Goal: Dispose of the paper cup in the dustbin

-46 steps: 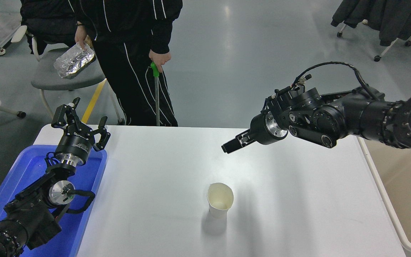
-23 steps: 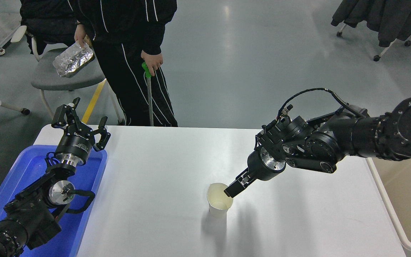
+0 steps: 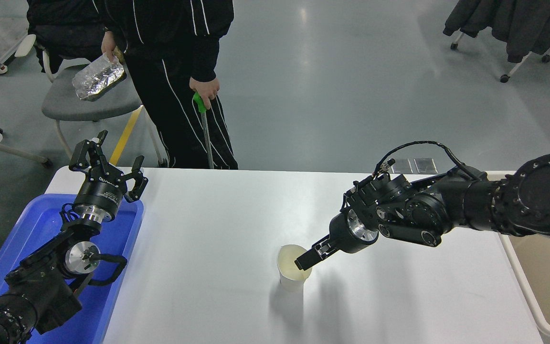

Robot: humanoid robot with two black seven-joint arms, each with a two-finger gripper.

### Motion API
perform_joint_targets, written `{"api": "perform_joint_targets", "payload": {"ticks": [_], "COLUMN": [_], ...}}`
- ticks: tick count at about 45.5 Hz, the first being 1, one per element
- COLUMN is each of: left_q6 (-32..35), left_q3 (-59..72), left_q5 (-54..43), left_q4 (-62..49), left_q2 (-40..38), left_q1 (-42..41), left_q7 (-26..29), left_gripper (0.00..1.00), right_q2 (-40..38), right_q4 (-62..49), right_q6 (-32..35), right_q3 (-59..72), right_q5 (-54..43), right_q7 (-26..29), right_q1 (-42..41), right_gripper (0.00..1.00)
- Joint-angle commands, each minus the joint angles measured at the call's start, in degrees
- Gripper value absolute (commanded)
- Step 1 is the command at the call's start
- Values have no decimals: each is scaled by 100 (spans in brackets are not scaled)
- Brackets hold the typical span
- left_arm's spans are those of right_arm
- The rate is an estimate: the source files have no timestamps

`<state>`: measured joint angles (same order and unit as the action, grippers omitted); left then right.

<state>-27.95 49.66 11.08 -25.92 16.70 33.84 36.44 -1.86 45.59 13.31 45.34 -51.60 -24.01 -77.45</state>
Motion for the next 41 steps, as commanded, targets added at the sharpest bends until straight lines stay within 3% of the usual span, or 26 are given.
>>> {"api": "perform_joint_targets", "payload": {"ticks": [1, 4, 6, 9, 13, 14, 41], "left_q6": [0, 0, 0, 0, 0, 0, 0], "left_q3": [0, 0, 0, 0, 0, 0, 0], "left_q5": [0, 0, 0, 0, 0, 0, 0], "left_q4": [0, 0, 0, 0, 0, 0, 0], "left_q2": [0, 0, 0, 0, 0, 0, 0], "left_q1": [0, 0, 0, 0, 0, 0, 0], "left_q7": [4, 4, -5, -5, -5, 4, -5], "left_gripper": [100, 100, 100, 100, 100, 100, 100], "right_q2": [-7, -25, -34, -34, -51, -51, -51], "right_q4": [-288, -288, -279, -270, -270, -279, -288], "right_q6": [-470, -540, -540, -540, -479, -479, -575], "right_q3": [19, 28, 28, 54, 151, 160, -112], "right_q5": [28, 19, 10, 10, -16, -16, 1], "right_q7": [-16, -34, -43, -60, -51, -51, -86], "right_q1": [467, 520, 520, 512, 468, 468, 406], "right_gripper": [87, 81, 71, 45, 3, 0, 0]}}
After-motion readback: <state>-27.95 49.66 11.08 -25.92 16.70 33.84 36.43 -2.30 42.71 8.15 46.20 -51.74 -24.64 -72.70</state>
